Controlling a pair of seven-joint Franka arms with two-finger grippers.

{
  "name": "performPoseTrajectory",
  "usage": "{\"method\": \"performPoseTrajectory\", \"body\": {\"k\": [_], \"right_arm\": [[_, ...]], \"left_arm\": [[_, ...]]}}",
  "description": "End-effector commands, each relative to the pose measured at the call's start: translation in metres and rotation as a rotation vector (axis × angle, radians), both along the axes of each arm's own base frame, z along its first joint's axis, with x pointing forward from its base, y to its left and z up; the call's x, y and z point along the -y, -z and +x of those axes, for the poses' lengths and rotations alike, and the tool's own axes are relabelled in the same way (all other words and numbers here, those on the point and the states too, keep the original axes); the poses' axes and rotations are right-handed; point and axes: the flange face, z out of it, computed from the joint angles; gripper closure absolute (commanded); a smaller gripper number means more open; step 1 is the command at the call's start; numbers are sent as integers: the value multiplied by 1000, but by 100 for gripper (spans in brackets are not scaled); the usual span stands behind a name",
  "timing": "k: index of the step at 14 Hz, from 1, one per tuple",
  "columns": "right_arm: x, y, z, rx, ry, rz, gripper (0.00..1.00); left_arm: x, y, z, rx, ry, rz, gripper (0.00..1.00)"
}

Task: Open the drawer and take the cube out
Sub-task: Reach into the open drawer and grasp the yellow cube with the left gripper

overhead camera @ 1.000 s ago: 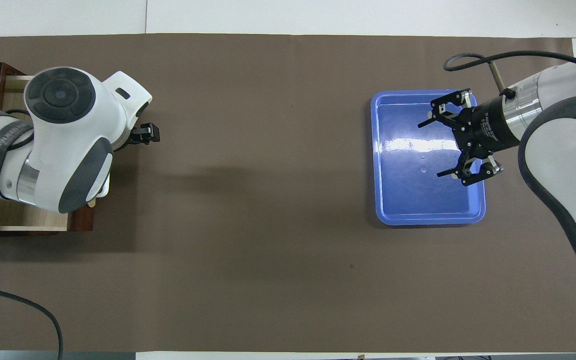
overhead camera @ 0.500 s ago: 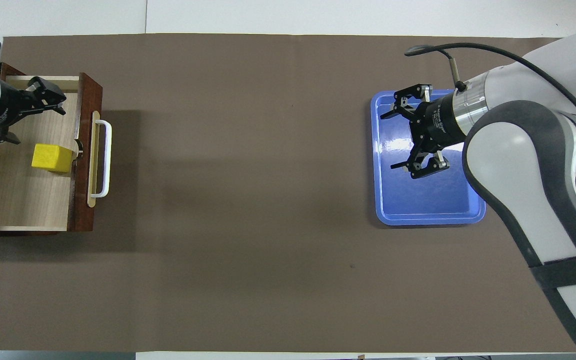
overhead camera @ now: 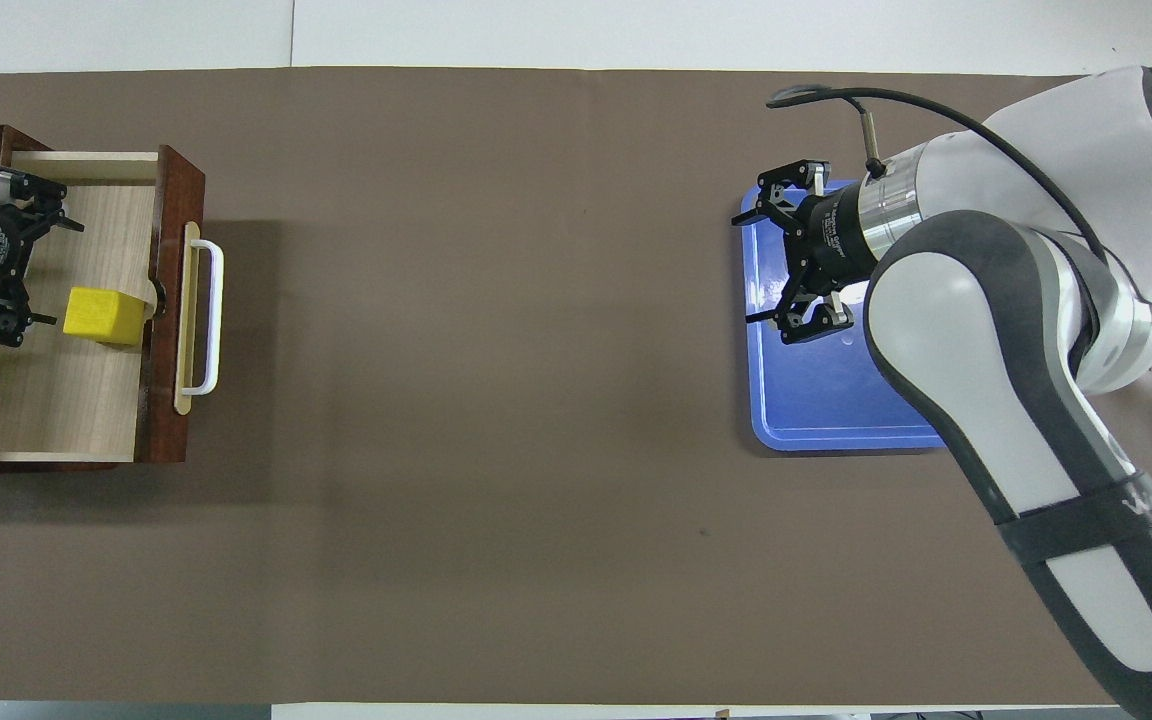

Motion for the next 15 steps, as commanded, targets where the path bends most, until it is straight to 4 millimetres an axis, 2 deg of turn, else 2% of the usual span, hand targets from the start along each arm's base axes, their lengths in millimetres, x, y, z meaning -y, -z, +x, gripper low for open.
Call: {"method": "performPoseTrajectory", "body": {"k": [1,3,6,9,11,12,13,14,15], "right_arm": [[-8,-1,0,3,42,29,0],[-25,-7,-2,-5,39,84,0],[-32,-8,6,-14,20,87,0],[-33,-7,6,-14,12,87,0],[-32,-8,6,-16,12,90,0],[-34,-8,5,-25,6,97,0],[-34,-9,4,-22,-17,97,0],[-35,-8,3,-17,-53,95,0],[-36,-7,2,-6,-93,95,0]], "left_arm": [[-9,14,-15,18,-115,-22,0],[-13,27,-23,-3,-138,-24,0],[-9,35,-19,28,-157,-29,0],[-11,55,-27,10,-202,-33,0],[-9,60,-28,21,-219,-36,0],[-10,58,-26,23,-224,-37,31],[-9,58,-26,21,-218,-36,74],[-9,57,-25,23,-212,-36,100],[-8,57,-24,25,-209,-36,100]]}}
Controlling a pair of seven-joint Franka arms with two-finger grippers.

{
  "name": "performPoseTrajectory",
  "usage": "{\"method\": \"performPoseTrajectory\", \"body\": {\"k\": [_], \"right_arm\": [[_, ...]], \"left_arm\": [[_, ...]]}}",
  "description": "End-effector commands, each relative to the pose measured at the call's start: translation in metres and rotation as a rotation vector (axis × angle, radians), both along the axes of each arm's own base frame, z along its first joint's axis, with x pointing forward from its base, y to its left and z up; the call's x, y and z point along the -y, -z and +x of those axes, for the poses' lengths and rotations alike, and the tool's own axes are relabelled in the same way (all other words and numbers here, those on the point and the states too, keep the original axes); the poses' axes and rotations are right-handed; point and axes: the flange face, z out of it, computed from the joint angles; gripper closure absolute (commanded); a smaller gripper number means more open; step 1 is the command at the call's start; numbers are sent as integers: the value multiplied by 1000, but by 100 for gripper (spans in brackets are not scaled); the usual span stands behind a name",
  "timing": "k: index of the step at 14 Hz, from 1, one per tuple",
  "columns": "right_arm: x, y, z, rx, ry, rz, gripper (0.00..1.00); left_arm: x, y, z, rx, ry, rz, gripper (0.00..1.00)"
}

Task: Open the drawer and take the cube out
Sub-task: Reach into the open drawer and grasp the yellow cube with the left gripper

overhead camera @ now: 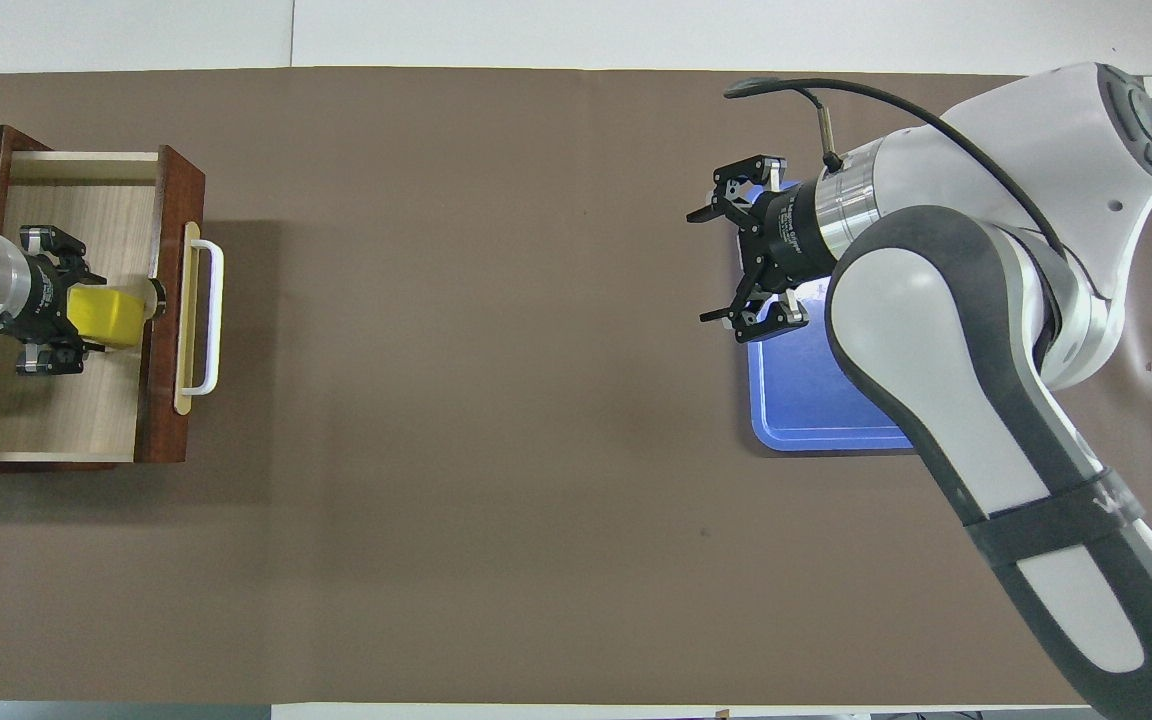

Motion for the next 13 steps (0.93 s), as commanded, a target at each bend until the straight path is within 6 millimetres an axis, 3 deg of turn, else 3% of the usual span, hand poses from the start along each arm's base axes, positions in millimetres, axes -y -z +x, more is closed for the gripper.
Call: {"method": "performPoseTrajectory", "body": {"k": [1,3,5,8,13], "right_arm": [[-2,2,1,3,-85,24,0],[-3,5,1,2,-112,25,0],[-3,6,1,5,-119,25,0],[-3,3,5,16,-124,26,0],[-20,2,1,-31,-66,31,2]], "left_arm": [[1,-9,-2,27,-7,-11,100],[4,-23,11,19,-8,-9,100],[11,-56,25,-9,-11,-7,100],[57,-103,37,-37,-2,-49,100],[152,-109,24,-31,-133,-64,100]]}}
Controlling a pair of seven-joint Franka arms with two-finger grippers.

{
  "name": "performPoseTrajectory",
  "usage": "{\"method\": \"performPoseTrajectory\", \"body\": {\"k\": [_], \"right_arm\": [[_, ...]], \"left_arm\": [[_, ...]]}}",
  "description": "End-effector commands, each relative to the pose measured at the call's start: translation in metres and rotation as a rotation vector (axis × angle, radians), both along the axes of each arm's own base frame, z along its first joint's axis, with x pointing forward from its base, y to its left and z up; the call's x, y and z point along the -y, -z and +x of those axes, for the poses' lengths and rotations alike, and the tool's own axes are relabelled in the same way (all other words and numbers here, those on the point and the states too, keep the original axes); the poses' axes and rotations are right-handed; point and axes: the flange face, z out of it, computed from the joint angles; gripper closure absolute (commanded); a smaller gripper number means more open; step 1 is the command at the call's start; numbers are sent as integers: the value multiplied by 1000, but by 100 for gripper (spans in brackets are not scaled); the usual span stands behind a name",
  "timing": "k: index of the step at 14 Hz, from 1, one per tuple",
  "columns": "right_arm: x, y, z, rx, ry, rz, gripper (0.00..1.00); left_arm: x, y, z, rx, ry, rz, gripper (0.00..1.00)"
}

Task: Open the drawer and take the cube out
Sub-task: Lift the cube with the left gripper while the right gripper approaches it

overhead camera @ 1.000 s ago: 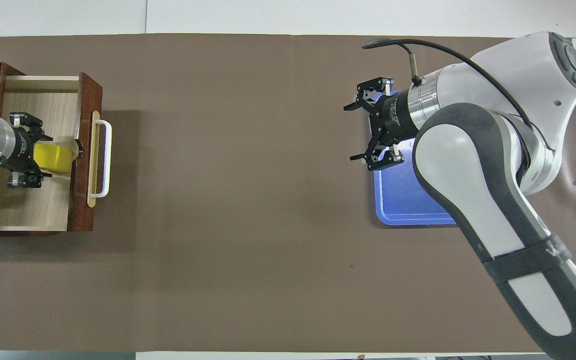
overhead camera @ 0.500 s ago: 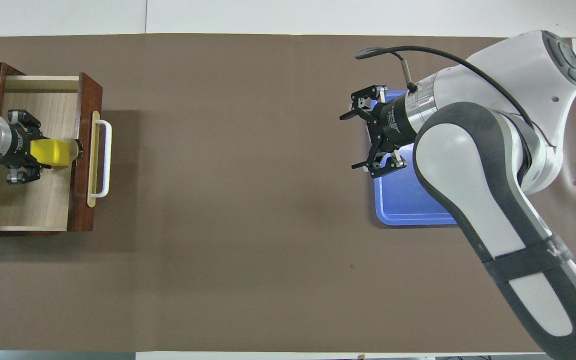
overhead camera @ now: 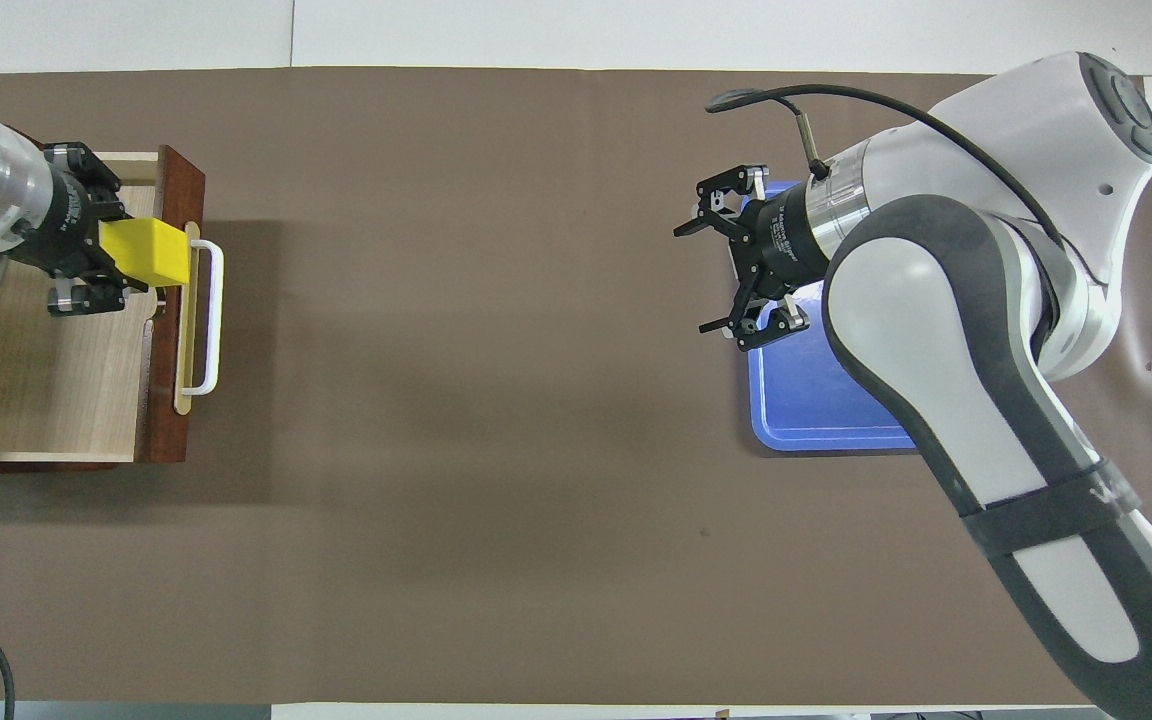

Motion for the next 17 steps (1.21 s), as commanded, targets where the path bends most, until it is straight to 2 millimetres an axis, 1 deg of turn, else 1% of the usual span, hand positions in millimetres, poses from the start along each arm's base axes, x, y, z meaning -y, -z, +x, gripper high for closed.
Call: {"method": "performPoseTrajectory", "body": {"k": [1,3,4,5,6,8,9,10,11,13,14,15,17], "right_arm": [[-15,1,3,-44,38,17,2],[-28,7,18,-76,71,12,2],[-39,11,22,-88,67,9,2],[-42,12,27,-91,77,10,2],[-44,16,30,-100,84,11,2],[-50,28,33,-128,98,41,2],[-52,30,36,-129,108,46,2],[-63,33,38,-124,96,44,2],[-76,32,40,-113,78,42,2],[-80,36,45,-101,76,38,2],[-82,35,46,-97,77,41,2],[-90,36,42,-100,65,39,2],[-93,35,41,-101,63,40,2]], "left_arm": [[54,0,-4,7,-78,-21,100],[94,2,-14,19,-134,-28,100],[122,6,-24,11,-102,-26,100],[145,10,-33,3,-78,-26,100],[162,11,-40,1,-87,-27,100],[186,19,-51,-6,-96,-22,100],[197,24,-55,-12,-95,-19,100],[207,30,-59,-20,-89,-13,100],[217,32,-62,-14,-93,-17,100],[232,37,-65,2,-113,-30,100],[235,38,-66,5,-126,-32,100],[235,38,-66,8,-135,-34,100],[235,38,-65,11,-136,-35,100]]}}
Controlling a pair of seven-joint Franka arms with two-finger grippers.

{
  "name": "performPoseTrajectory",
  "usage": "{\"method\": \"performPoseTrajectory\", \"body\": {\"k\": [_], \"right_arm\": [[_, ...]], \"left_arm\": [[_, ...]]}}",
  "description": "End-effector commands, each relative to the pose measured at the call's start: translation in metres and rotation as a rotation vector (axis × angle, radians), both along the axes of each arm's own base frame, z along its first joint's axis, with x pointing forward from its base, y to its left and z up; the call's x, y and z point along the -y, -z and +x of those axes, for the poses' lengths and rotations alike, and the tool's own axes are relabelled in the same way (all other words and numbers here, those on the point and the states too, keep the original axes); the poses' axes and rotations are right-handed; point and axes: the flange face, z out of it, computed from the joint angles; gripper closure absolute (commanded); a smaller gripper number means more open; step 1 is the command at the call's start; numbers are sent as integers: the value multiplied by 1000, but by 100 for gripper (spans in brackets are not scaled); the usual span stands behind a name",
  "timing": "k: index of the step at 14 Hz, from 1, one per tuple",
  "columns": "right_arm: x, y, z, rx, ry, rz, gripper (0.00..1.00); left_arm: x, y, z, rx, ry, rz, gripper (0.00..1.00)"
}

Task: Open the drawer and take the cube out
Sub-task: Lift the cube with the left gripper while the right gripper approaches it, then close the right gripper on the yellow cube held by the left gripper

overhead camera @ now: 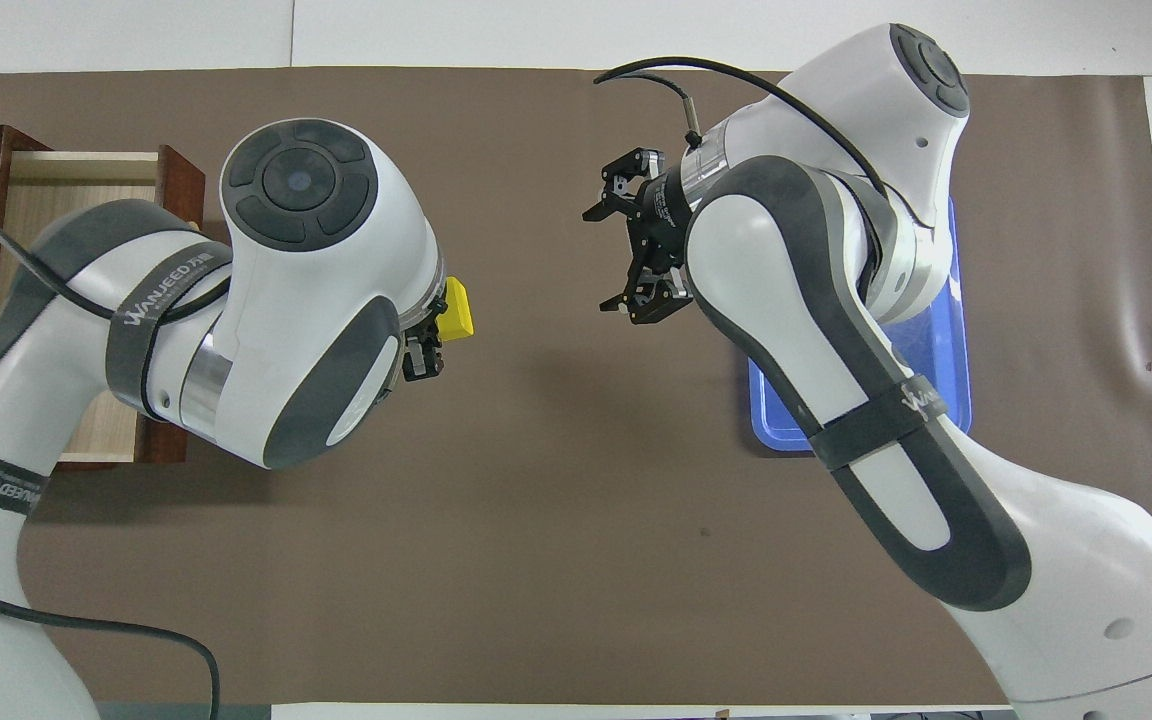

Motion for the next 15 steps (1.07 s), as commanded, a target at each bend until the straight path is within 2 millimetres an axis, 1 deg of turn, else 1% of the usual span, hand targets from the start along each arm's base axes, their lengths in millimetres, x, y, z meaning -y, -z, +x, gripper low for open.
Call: {"method": "performPoseTrajectory", "body": {"k": [1,2,3,4,5,6,9,13,15], "right_arm": [[-6,-3,4,-8,17,9,2],[-8,-7,5,-8,28,12,2],[-16,-13,4,-4,29,13,2],[-30,-16,1,-8,21,11,2],[-35,-19,1,-3,21,11,2],[-41,-18,-2,-5,12,11,2],[-45,-17,-6,18,-25,-25,1],[-46,-18,-7,28,-51,-23,1],[-51,-20,-10,32,-57,-21,0]], "left_arm": [[-1,-2,1,10,-22,-15,100],[-2,1,1,7,-22,-11,100],[-2,2,0,5,-20,-10,100],[-2,3,1,5,-21,-9,100],[-2,3,1,5,-21,-8,100],[-2,2,0,6,-20,-9,100],[-3,2,2,6,-24,-9,100],[-5,2,3,9,-27,-11,100],[-7,2,4,9,-29,-11,100]]}}
